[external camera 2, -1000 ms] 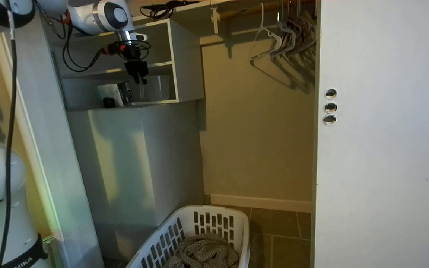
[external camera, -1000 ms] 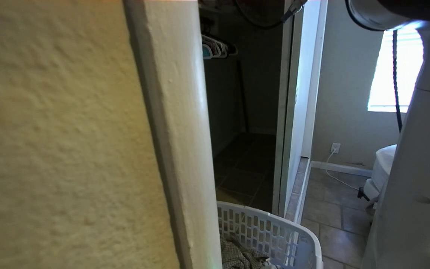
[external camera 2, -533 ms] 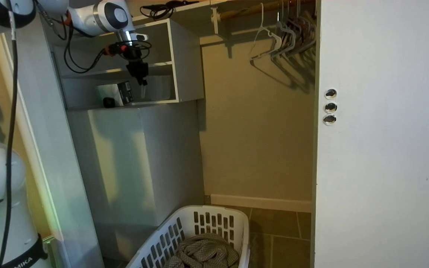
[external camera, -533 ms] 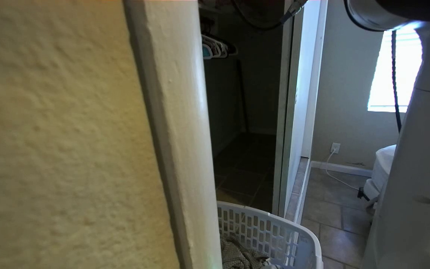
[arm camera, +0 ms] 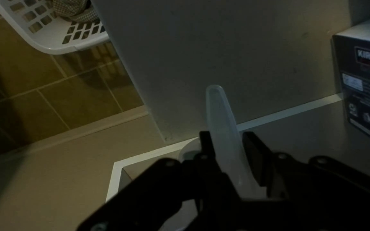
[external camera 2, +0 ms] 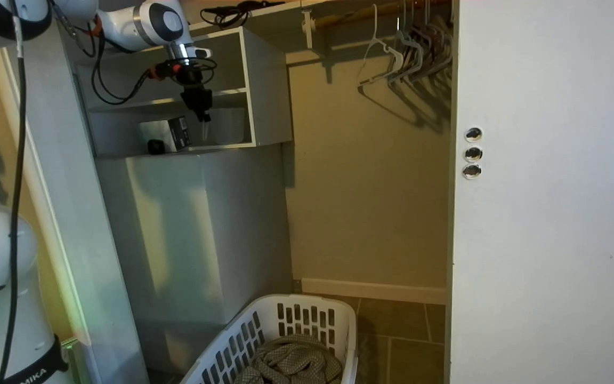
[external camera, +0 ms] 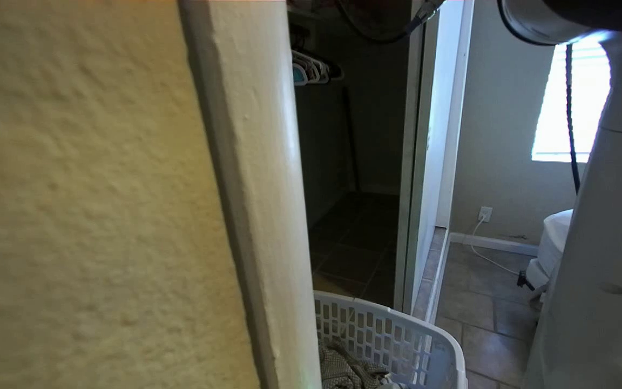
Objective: Move the clear jar from the bottom shelf onto the top shelf
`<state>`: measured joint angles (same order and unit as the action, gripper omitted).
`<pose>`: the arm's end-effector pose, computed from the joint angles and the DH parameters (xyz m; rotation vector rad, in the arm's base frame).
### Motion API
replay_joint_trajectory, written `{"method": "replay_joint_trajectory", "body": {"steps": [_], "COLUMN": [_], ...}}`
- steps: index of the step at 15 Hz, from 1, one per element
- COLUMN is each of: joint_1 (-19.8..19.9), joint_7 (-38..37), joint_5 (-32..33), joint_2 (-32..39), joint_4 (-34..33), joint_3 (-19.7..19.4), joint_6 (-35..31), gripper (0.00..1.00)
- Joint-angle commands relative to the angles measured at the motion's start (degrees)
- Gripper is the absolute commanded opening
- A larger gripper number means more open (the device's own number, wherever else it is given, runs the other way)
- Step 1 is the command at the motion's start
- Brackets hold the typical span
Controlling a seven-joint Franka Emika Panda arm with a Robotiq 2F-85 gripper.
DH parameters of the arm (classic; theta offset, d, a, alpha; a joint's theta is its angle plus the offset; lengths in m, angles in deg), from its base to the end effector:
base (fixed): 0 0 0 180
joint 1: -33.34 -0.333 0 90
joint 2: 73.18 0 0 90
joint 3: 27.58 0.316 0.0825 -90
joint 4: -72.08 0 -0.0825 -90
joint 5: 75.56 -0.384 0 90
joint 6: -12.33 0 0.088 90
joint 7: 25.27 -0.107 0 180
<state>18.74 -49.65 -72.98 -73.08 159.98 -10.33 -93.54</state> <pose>0.4951 0.3032 0.6700 -2.9940 -0.2036 -0.4479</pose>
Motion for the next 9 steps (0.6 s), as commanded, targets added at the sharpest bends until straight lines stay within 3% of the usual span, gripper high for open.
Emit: {"method": "replay_joint_trajectory", "body": {"steps": [1, 9], "joint_1": [-0.86, -0.4], "joint_7": [-0.1, 3.94], "joint_5": [0.98, 0.37], "joint_2": [0.08, -6.23], "joint_4": [-2.15, 1.78], "joint_3": [-0.18, -0.28], "joint_6": [2.75, 9.05], "gripper": [0.07, 0.07]}}
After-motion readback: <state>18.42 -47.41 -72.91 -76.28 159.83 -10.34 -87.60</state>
